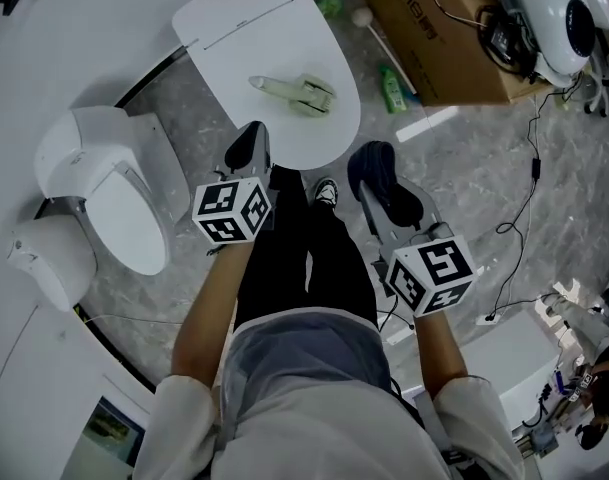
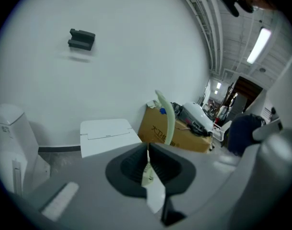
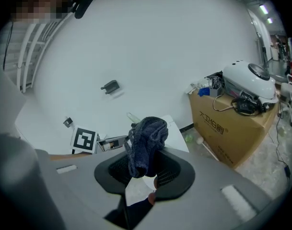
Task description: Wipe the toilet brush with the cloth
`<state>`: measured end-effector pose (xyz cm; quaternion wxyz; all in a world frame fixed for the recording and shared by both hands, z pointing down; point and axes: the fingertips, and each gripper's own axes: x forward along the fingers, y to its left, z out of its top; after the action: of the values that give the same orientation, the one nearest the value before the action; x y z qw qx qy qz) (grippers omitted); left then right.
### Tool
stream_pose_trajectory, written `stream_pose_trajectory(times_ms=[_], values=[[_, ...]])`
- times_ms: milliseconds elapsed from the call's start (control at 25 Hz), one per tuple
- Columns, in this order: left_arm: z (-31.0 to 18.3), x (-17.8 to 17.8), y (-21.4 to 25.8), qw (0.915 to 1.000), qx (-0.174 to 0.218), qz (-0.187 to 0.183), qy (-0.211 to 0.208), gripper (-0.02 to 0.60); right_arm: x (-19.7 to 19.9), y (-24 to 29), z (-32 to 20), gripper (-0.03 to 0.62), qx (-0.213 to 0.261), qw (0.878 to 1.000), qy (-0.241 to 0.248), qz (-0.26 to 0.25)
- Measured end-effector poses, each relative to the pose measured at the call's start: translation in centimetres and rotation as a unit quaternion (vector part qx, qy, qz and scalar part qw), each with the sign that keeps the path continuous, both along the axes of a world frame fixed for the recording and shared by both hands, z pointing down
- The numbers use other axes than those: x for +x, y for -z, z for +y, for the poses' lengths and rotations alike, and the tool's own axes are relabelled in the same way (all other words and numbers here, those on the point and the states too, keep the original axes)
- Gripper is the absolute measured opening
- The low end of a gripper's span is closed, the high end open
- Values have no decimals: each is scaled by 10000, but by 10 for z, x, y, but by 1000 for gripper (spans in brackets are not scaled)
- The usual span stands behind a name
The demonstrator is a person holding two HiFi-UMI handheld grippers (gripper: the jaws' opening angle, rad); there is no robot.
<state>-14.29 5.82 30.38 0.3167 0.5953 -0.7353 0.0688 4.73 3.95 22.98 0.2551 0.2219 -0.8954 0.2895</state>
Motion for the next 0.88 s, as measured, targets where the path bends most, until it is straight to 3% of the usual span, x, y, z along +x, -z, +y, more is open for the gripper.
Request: stream_pose_trajectory(times_ms=[400, 880], values=[[-18, -13, -91, 9999, 7, 148, 79, 0, -5, -42, -5, 89, -221, 9992, -317, 80], [-44, -19, -164, 9998, 107, 131, 103, 0, -4, -90, -11, 89, -255, 9982, -521, 165]])
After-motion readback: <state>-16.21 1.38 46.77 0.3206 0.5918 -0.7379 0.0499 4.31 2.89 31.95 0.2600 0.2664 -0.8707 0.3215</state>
